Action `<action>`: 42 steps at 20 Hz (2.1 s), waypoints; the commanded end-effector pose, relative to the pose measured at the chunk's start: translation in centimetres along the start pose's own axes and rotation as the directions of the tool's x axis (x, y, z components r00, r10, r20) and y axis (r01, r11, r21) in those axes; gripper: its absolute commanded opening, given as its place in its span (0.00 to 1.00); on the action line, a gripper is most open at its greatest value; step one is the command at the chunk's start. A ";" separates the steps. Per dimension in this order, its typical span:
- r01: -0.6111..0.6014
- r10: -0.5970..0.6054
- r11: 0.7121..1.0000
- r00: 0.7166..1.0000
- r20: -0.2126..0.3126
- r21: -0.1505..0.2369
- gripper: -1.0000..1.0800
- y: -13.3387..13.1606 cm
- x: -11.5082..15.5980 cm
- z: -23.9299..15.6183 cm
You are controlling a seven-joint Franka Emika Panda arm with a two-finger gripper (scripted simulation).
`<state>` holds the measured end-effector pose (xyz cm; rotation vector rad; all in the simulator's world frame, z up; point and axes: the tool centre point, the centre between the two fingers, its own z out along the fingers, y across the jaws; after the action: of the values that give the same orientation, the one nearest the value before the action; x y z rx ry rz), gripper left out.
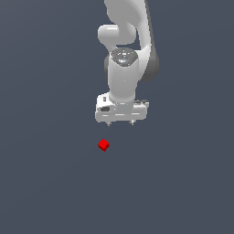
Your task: Pick up the red cube and move it to a goal position.
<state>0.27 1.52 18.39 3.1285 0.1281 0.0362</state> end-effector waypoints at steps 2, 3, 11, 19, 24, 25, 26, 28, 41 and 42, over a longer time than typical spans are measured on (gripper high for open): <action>-0.001 0.001 1.000 1.000 0.000 0.000 0.96 0.0 0.0 0.0; -0.003 0.003 1.000 1.000 0.000 0.000 0.96 0.0 0.0 0.1; -0.086 0.086 0.996 0.996 0.003 -0.001 0.96 1.0 0.5 2.0; -0.288 0.288 0.958 0.958 0.010 -0.003 0.96 3.4 1.4 6.9; -0.449 0.449 0.893 0.893 0.015 -0.005 0.96 5.6 1.7 11.0; -0.476 0.476 0.879 0.879 0.016 -0.006 0.96 6.0 1.7 11.7; -0.501 0.501 0.865 0.865 0.017 -0.006 0.96 6.3 1.7 12.3; -0.545 0.545 0.838 0.838 0.019 -0.007 0.96 7.0 1.7 13.6; -0.654 0.654 0.756 0.756 0.025 -0.006 0.96 8.7 1.5 16.7; -0.651 0.651 0.759 0.759 0.025 -0.006 0.96 8.6 1.5 16.6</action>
<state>2.77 -7.17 1.80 2.9865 -0.9726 -0.0019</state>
